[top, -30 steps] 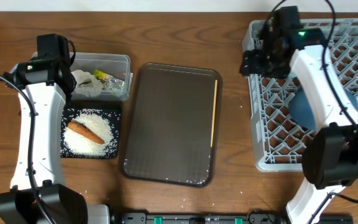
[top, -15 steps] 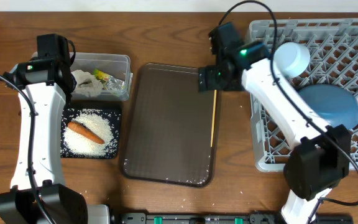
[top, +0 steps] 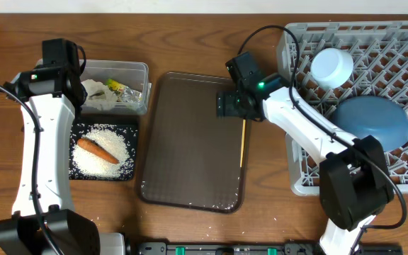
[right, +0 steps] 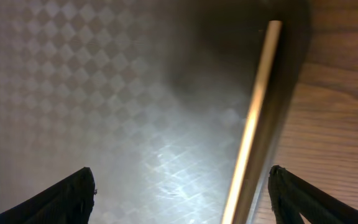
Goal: Sort waste into correct bins and load items into the dishwasher rack
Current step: 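Move the right gripper back and grasp the remaining chopstick, then carry the second chopstick right and drop it into the dish rack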
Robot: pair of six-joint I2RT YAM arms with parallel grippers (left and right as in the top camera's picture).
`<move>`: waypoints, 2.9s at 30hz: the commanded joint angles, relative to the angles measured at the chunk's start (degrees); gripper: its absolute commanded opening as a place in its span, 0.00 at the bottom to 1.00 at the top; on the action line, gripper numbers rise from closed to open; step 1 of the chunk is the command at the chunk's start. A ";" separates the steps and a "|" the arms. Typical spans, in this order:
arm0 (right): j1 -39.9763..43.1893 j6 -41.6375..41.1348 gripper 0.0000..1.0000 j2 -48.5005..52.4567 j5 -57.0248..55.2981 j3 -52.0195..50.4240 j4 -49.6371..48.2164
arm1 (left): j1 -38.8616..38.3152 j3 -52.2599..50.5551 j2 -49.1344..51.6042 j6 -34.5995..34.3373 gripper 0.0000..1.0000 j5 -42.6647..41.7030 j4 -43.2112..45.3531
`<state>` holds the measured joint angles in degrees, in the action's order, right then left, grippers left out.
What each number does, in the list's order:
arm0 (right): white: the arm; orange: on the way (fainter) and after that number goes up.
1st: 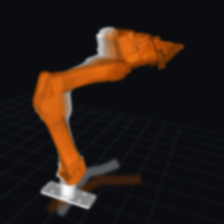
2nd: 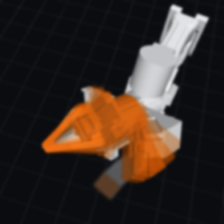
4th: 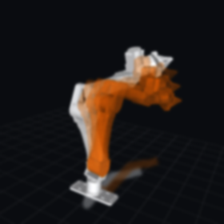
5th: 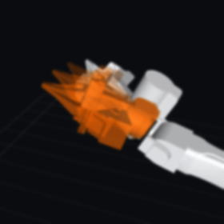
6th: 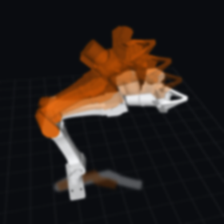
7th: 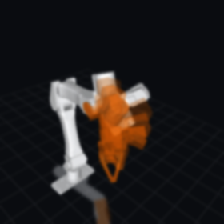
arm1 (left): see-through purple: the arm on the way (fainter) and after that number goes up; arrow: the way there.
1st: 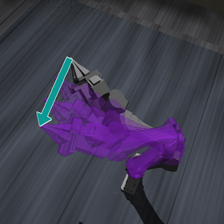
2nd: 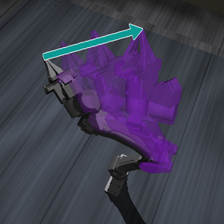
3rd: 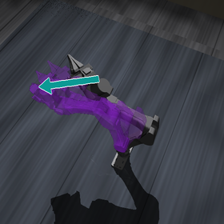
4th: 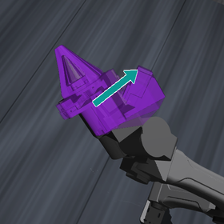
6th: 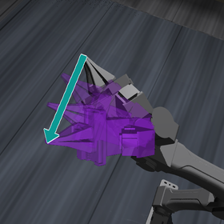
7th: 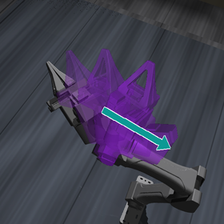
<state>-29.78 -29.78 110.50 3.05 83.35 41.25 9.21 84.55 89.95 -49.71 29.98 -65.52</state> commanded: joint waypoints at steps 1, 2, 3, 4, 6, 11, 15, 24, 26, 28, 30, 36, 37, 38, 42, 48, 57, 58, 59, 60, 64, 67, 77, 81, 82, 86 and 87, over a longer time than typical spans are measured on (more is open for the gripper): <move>-0.31 -2.47 0.86 -0.20 0.44 -0.20 -0.02 | 0.04 0.04 0.17 -0.50 0.98 0.90 -0.02; -0.28 -2.62 0.86 0.24 0.61 -0.15 0.09 | 0.04 0.04 0.17 -0.50 0.98 0.92 -0.02; -0.24 -2.64 0.86 0.76 1.09 -0.15 0.13 | 0.04 0.04 0.17 -0.50 0.98 0.92 -0.02; -0.24 -2.62 0.86 1.18 1.38 -0.13 0.13 | 0.04 0.04 0.17 -0.50 0.98 0.90 -0.02; -0.24 -2.60 0.86 2.14 2.29 -0.11 0.13 | 0.04 0.04 0.17 -0.50 0.98 0.90 -0.04; -0.26 -2.67 0.86 3.91 3.65 -0.09 -0.33 | 0.04 0.04 0.17 -0.50 0.98 0.92 -0.02; -0.26 -3.69 0.86 5.49 3.08 -0.11 -0.35 | 0.04 0.04 0.17 -0.50 0.98 0.92 -0.04; -0.24 -3.98 0.86 7.17 2.71 -0.11 -0.35 | 0.04 0.04 0.17 -0.50 0.98 0.92 -0.02; -0.31 -4.20 0.86 7.41 1.90 -0.11 -0.11 | 0.04 0.04 0.17 -0.50 0.98 0.92 -0.02; -0.31 -5.16 0.86 7.52 0.46 -0.11 0.68 | 0.04 0.04 0.17 -0.50 0.98 0.92 -0.02; -0.28 -5.14 0.86 7.56 0.37 -0.11 0.98 | 0.04 0.04 0.17 -0.50 0.98 0.92 -0.04; -0.66 -5.11 0.87 7.63 0.26 -0.11 0.92 | 0.04 0.04 0.17 -0.50 0.98 0.92 -0.02; -0.87 -5.14 0.86 7.69 0.13 -0.11 0.92 | 0.04 0.04 0.17 -0.50 0.98 0.92 -0.02; -1.05 -5.14 0.87 7.76 0.09 -0.11 0.92 | 0.04 0.04 0.17 -0.50 0.98 0.92 -0.02; -1.60 -5.40 0.87 8.59 -0.04 -0.11 0.74 | 0.04 0.04 0.17 -0.50 0.98 0.92 -0.02; -1.81 -5.55 0.87 11.82 0.46 -0.11 0.35 | 0.04 0.04 0.17 -0.50 0.98 0.92 -0.02; -3.23 -6.47 0.67 12.22 1.75 -0.11 -0.83 | 0.04 0.04 0.17 -0.50 0.98 0.90 -0.04; -3.65 -6.69 0.63 12.22 1.68 -0.11 -0.81 | 0.04 0.04 0.17 -0.50 0.98 0.92 -0.04; -4.09 -6.73 0.58 12.22 1.60 -0.11 -0.83 | 0.04 0.04 0.17 -0.50 0.98 0.90 -0.02; -4.46 -7.17 0.55 12.22 1.22 -0.11 -0.79 | 0.04 0.04 0.17 -0.50 0.98 0.90 -0.02; -6.21 -8.17 0.41 12.55 -0.79 -0.11 -0.76 | 0.04 0.04 0.17 -0.50 0.98 0.92 -0.04; -7.85 -9.66 0.35 12.63 -2.54 -0.11 -0.59 | 0.04 0.04 0.17 -0.50 0.98 0.92 -0.02; -10.36 -11.93 0.34 12.74 -9.09 -0.11 1.16 | 0.04 0.04 0.17 -0.50 0.98 0.92 -0.04; -10.62 -12.61 0.35 13.00 -9.68 -0.11 1.18 | 0.04 0.04 0.17 -0.50 0.98 0.92 -0.04; -10.64 -12.63 0.35 13.18 -9.68 -0.11 1.20 | 0.04 0.04 0.17 -0.50 0.98 0.92 -0.02; -10.69 -12.66 0.31 13.40 -8.55 -0.11 1.20 | 0.04 0.04 0.17 -0.50 0.98 0.90 -0.02; -10.71 -12.66 0.28 13.40 -7.63 -0.11 1.18 | 0.04 0.04 0.17 -0.50 0.98 0.92 -0.02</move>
<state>-40.14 -41.36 120.70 -5.87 83.85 42.17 9.21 84.55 89.95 -49.71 29.98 -65.52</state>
